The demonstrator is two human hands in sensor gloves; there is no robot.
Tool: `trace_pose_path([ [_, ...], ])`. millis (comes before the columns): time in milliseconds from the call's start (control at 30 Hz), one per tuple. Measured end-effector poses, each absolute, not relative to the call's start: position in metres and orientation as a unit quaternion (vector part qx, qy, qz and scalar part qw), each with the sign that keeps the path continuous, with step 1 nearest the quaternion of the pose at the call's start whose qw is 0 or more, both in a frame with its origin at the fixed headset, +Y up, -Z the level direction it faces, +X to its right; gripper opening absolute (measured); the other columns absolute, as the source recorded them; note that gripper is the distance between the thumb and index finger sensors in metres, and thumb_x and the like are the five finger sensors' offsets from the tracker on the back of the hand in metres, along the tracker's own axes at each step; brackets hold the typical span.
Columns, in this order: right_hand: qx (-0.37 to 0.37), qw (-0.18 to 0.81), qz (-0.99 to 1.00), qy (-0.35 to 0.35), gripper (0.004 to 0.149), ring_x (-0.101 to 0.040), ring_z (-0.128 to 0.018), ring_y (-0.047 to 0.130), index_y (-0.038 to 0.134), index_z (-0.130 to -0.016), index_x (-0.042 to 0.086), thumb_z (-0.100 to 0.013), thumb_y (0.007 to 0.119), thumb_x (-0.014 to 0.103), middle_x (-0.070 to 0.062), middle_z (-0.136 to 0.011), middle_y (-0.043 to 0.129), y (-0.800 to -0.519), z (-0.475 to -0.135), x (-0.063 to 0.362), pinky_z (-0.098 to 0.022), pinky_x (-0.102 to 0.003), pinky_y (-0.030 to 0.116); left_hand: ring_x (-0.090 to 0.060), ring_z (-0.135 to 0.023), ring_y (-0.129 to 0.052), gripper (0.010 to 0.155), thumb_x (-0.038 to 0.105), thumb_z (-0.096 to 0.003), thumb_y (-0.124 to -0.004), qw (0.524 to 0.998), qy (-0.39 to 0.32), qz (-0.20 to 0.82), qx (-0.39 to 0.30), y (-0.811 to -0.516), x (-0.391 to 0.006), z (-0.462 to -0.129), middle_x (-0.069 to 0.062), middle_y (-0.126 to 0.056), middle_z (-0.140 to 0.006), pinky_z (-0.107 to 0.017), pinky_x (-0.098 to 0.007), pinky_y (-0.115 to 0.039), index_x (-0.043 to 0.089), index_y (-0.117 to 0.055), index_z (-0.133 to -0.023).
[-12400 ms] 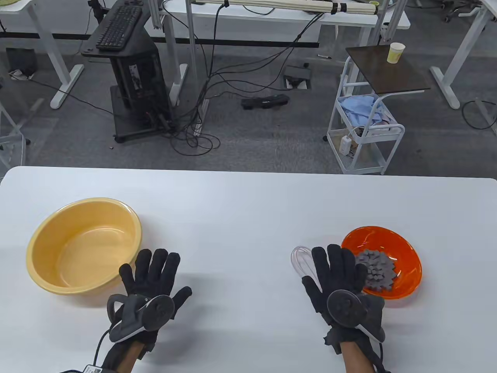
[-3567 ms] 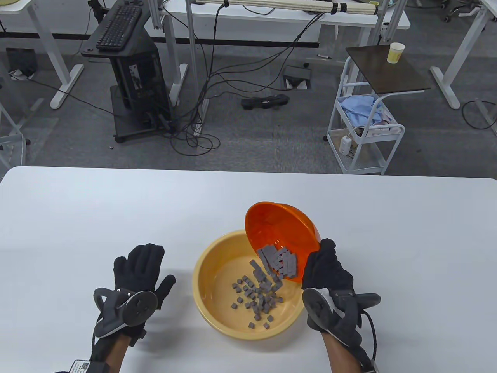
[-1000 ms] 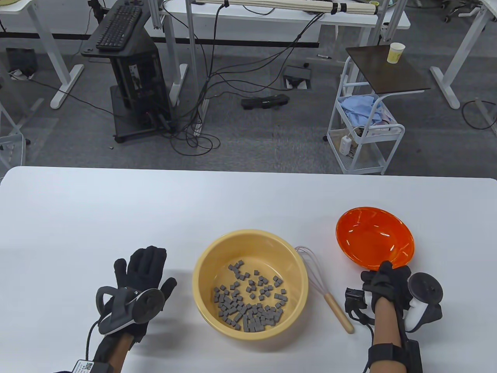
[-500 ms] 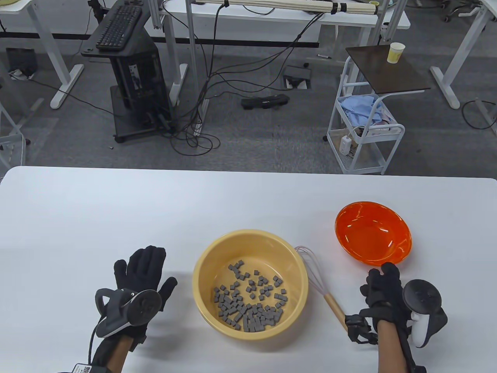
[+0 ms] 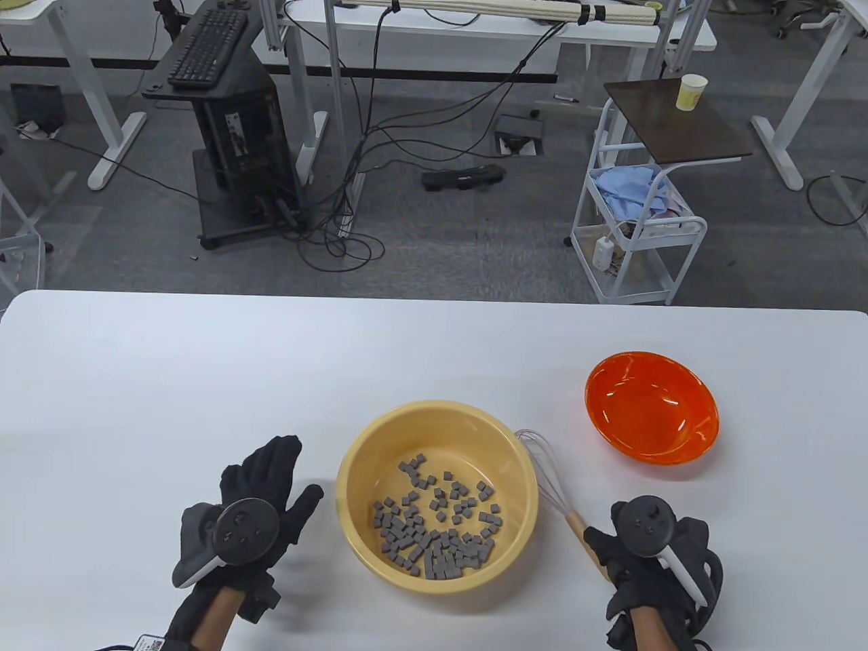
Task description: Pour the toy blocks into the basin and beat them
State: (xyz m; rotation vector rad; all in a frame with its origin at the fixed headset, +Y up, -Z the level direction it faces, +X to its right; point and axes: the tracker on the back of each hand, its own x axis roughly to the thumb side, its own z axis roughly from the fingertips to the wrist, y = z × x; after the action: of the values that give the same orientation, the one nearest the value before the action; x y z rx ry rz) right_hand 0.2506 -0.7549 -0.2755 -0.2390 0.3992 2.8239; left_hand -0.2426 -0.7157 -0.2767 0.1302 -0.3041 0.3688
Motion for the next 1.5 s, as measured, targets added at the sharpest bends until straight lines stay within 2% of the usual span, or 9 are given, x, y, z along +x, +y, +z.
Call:
trace_pose_path([
  [100,-0.08,0.1,0.979,0.157,0.07,-0.053,-0.076,0.071,0.056,-0.11,-0.004,-0.064,0.084,0.042,-0.038,-0.105,0.055,-0.76,-0.277,0.246,-0.059,-0.061,0.066,-0.059,-0.109,-0.06,0.075,0.047,-0.069,-0.055,0.965,-0.154,0.204,0.055,-0.717,-0.239,-0.276,-0.037,-0.046,-0.12,-0.066,-0.086,-0.046,-0.005,-0.033,-0.119],
  [233,-0.077,0.025,0.983,0.167,0.06,-0.048,-0.071,0.074,0.066,-0.105,0.002,-0.063,0.087,0.039,-0.033,-0.101,0.062,-0.768,-0.279,0.237,-0.057,-0.057,0.068,-0.059,-0.108,-0.062,0.076,0.047,-0.0693,-0.055,0.957,-0.166,0.237,0.033,-0.72,-0.229,-0.275,-0.038,-0.047,-0.119,-0.066,-0.086,-0.047,-0.006,-0.032,-0.118],
  [400,-0.061,0.028,0.987,0.148,0.052,-0.04,-0.062,0.081,0.069,-0.101,0.001,-0.064,0.085,0.036,-0.029,-0.091,0.072,-0.77,-0.281,0.235,-0.052,-0.053,0.073,-0.056,-0.105,-0.067,0.079,0.048,-0.0695,-0.055,0.96,-0.178,0.214,0.009,-0.724,-0.217,-0.275,-0.04,-0.049,-0.117,-0.066,-0.086,-0.047,-0.009,-0.03,-0.118],
  [567,-0.06,0.194,0.975,0.092,0.052,-0.04,-0.053,0.085,0.071,-0.098,-0.008,-0.066,0.078,0.032,-0.035,-0.082,0.076,-0.763,-0.276,0.245,-0.042,-0.05,0.078,-0.054,-0.102,-0.07,0.082,0.049,-0.0698,-0.055,0.963,-0.169,0.21,-0.023,-0.731,-0.212,-0.276,-0.042,-0.047,-0.116,-0.065,-0.087,-0.045,-0.011,-0.025,-0.117],
  [767,-0.026,0.247,0.969,0.01,0.053,-0.038,-0.051,0.089,0.066,-0.099,-0.01,-0.067,0.069,0.033,-0.034,-0.082,0.075,-0.739,-0.267,0.242,-0.04,-0.047,0.082,-0.053,-0.101,-0.072,0.084,0.049,-0.0698,-0.055,0.961,-0.167,0.214,-0.044,-0.737,-0.211,-0.278,-0.043,-0.048,-0.115,-0.065,-0.087,-0.045,-0.013,-0.023,-0.116],
  [933,0.017,0.376,0.921,-0.1,0.054,-0.038,-0.042,0.097,0.059,-0.099,-0.012,-0.068,0.062,0.032,-0.037,-0.079,0.076,-0.726,-0.259,0.247,-0.031,-0.045,0.088,-0.052,-0.1,-0.072,0.085,0.05,-0.0697,-0.056,0.958,-0.172,0.224,-0.053,-0.739,-0.207,-0.279,-0.043,-0.049,-0.114,-0.065,-0.087,-0.046,-0.013,-0.022,-0.116],
  [1200,0.15,0.461,0.866,-0.12,0.053,-0.034,-0.04,0.094,0.057,-0.107,-0.003,-0.067,0.067,0.03,-0.029,-0.08,0.08,-0.695,-0.25,0.243,-0.03,-0.041,0.085,-0.051,-0.1,-0.074,0.082,0.048,-0.0699,-0.057,0.957,-0.18,0.222,-0.056,-0.744,-0.197,-0.278,-0.042,-0.051,-0.113,-0.066,-0.085,-0.049,-0.011,-0.023,-0.117],
  [1367,0.174,0.447,0.872,-0.102,0.052,-0.033,-0.039,0.095,0.06,-0.109,0.005,-0.066,0.073,0.03,-0.027,-0.079,0.082,-0.689,-0.251,0.232,-0.03,-0.04,0.085,-0.05,-0.098,-0.076,0.08,0.046,-0.07,-0.058,0.953,-0.173,0.243,-0.058,-0.745,-0.198,-0.278,-0.041,-0.054,-0.112,-0.066,-0.084,-0.05,-0.009,-0.026,-0.117],
  [1500,0.18,0.41,0.89,-0.084,0.047,-0.031,-0.035,0.095,0.066,-0.105,0.007,-0.065,0.076,0.03,-0.028,-0.074,0.085,-0.685,-0.258,0.218,-0.027,-0.039,0.085,-0.047,-0.095,-0.08,0.079,0.045,-0.0699,-0.059,0.951,-0.169,0.255,-0.053,-0.746,-0.197,-0.277,-0.039,-0.059,-0.11,-0.066,-0.083,-0.053,-0.009,-0.027,-0.117],
])
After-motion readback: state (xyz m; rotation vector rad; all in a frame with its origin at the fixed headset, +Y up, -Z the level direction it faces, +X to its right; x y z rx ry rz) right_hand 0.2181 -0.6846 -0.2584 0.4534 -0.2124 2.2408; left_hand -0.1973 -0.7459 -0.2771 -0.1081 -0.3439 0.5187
